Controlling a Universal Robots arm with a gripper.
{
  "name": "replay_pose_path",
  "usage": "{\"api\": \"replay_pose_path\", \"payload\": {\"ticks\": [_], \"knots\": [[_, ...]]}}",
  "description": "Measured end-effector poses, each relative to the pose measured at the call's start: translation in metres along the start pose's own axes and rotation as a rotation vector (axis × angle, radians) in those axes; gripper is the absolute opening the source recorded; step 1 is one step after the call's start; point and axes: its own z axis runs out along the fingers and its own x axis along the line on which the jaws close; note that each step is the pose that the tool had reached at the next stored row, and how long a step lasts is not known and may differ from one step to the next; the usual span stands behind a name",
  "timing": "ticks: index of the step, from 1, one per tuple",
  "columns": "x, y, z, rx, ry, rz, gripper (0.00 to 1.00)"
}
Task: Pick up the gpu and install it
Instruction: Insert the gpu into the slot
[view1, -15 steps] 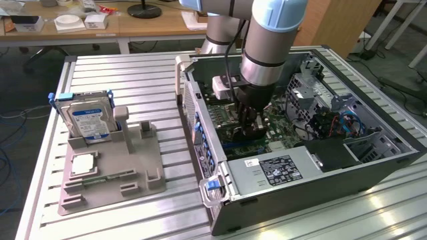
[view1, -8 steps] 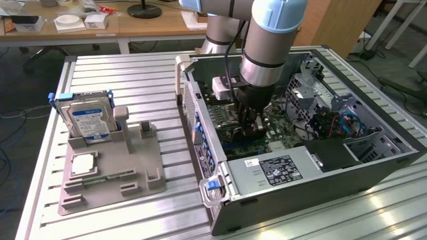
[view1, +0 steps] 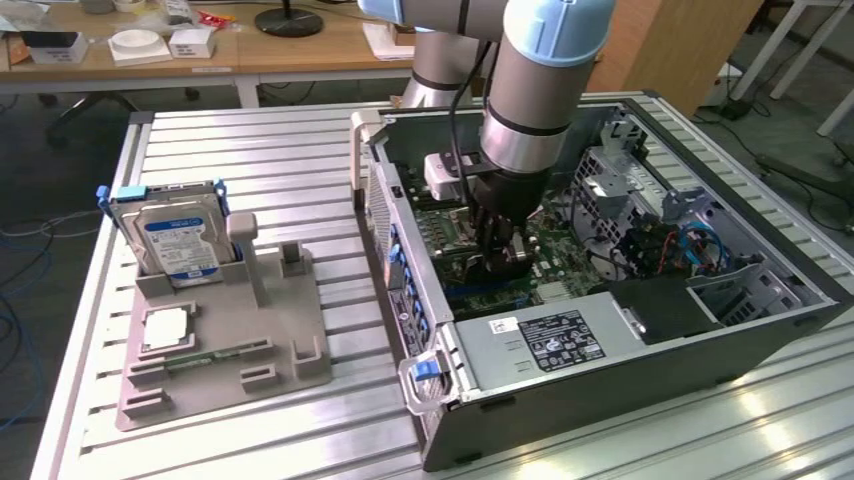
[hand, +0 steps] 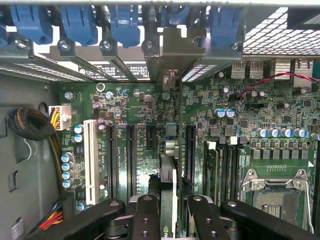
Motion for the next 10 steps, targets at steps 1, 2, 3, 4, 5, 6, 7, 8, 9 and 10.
{"api": "replay_pose_path", "payload": {"ticks": [1,2,3,4,5,6,7,8,9,10], "knots": [[0.0000,0.0000,0.0000,0.0000,0.0000,0.000,0.26],[0.0000,0.0000,0.0000,0.0000,0.0000,0.000,0.26],[0.0000,0.0000,0.0000,-0.0001,0.0000,0.000,0.26],[0.0000,0.0000,0.0000,0.0000,0.0000,0.000,0.26],[0.0000,0.0000,0.0000,0.0000,0.0000,0.000,0.26],[0.0000,0.0000,0.0000,0.0000,0.0000,0.000,0.26],[0.0001,0.0000,0.0001,0.0001,-0.0002,0.000,0.26],[0.0002,0.0000,0.0003,0.0000,-0.0001,0.000,0.26],[0.0002,0.0001,0.0008,0.0000,0.0001,0.000,0.26],[0.0003,0.0001,0.0014,-0.0001,0.0004,0.000,0.26]]}}
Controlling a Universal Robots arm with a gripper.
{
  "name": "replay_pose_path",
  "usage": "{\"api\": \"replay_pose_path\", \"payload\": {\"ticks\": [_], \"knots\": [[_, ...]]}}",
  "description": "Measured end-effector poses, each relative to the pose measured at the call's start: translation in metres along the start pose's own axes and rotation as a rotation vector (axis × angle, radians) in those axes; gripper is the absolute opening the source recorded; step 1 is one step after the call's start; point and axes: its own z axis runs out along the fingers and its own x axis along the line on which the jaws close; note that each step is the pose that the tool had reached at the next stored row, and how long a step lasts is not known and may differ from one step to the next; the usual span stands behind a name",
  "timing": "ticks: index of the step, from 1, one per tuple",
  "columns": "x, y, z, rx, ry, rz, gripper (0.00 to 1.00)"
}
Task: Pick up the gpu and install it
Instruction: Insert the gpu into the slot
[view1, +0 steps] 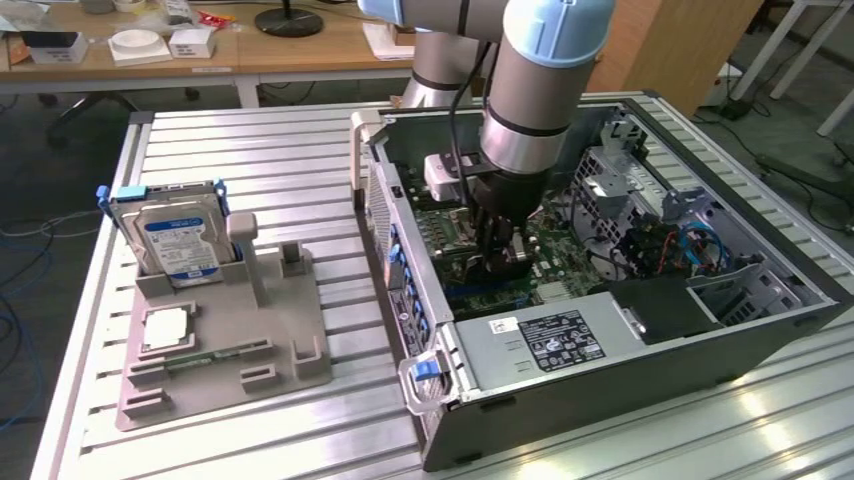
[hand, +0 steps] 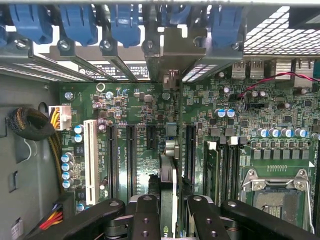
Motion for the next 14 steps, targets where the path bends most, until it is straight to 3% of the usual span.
{"api": "replay_pose_path", "payload": {"ticks": [14], "knots": [[0.0000,0.0020,0.0040,0.0010,-0.0003,0.000,0.26]]}}
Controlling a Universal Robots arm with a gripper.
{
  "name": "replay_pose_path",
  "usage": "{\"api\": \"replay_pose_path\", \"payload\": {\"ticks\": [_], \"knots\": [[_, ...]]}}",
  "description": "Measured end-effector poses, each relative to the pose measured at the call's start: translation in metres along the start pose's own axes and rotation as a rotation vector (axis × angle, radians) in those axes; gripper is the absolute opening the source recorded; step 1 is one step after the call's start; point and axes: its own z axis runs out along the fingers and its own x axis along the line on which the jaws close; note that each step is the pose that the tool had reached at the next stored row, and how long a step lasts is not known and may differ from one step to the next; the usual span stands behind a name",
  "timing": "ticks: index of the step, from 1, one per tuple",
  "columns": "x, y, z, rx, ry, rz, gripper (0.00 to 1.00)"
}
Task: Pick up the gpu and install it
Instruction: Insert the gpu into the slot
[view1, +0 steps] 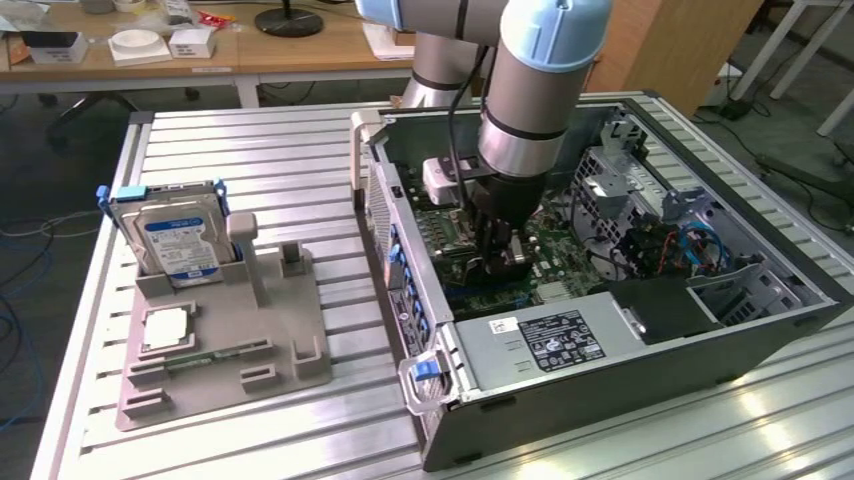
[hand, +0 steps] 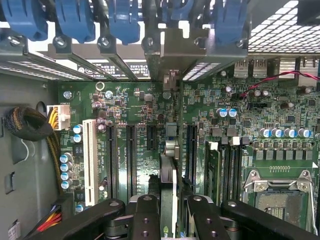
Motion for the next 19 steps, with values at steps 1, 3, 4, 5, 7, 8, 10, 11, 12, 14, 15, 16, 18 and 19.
{"api": "replay_pose_path", "payload": {"ticks": [1,3,4,5,7,8,10,11,12,14,15,16,18,19], "knots": [[0.0001,0.0008,0.0002,0.0021,0.0012,0.000,0.26],[0.0004,0.0027,0.0028,0.0046,0.0030,0.000,0.26],[0.0004,0.0030,0.0044,0.0049,0.0035,0.000,0.26],[0.0005,0.0030,0.0049,0.0051,0.0032,-0.001,0.26],[0.0004,0.0032,0.0049,0.0042,0.0030,0.000,0.26],[0.0004,0.0035,0.0049,0.0047,0.0032,0.000,0.26],[0.0003,0.0036,0.0049,0.0030,0.0023,0.000,0.26],[0.0004,0.0036,0.0049,0.0039,0.0027,0.001,0.26],[0.0003,0.0036,0.0049,0.0040,0.0026,0.000,0.26],[0.0003,0.0036,0.0046,0.0042,0.0021,0.000,0.26],[0.0002,0.0036,0.0044,0.0043,0.0018,0.000,0.26],[0.0003,0.0036,0.0044,0.0044,0.0018,0.000,0.26],[0.0000,0.0041,0.0044,0.0022,0.0001,0.001,0.27],[0.0000,0.0043,0.0043,-0.0002,-0.0006,0.001,0.27]]}}
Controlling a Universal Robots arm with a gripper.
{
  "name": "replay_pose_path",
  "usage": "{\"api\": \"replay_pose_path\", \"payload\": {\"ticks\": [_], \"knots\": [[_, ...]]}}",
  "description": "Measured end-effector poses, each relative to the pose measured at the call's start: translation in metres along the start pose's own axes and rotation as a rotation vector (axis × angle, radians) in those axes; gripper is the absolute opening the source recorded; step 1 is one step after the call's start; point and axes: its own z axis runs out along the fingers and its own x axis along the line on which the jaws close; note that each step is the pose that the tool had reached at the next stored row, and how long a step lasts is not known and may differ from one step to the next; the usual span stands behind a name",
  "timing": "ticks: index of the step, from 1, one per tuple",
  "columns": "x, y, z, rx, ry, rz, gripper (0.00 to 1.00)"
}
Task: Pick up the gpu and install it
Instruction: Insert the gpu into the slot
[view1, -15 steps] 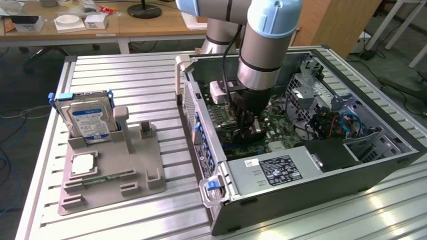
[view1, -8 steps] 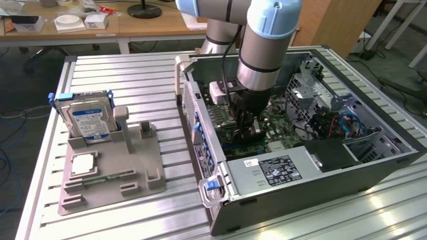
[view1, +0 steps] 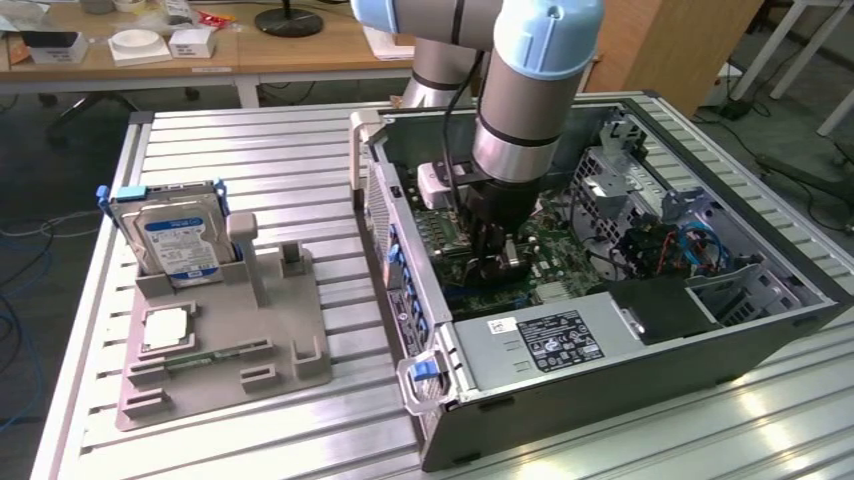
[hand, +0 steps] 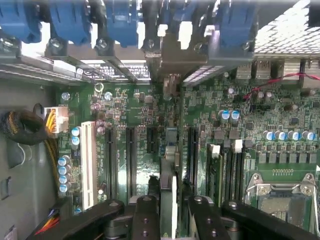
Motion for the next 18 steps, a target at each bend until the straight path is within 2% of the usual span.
{"api": "replay_pose_path", "payload": {"ticks": [1,2,7,18], "knots": [[0.000,0.0000,-0.0002,-0.0002,0.0004,0.000,0.27],[0.000,-0.0001,-0.0007,-0.0002,0.0004,0.000,0.33],[0.000,-0.0004,-0.0090,0.0000,0.0005,0.000,0.33],[0.000,-0.0011,-0.0382,0.0008,0.0005,-0.001,0.33]]}}
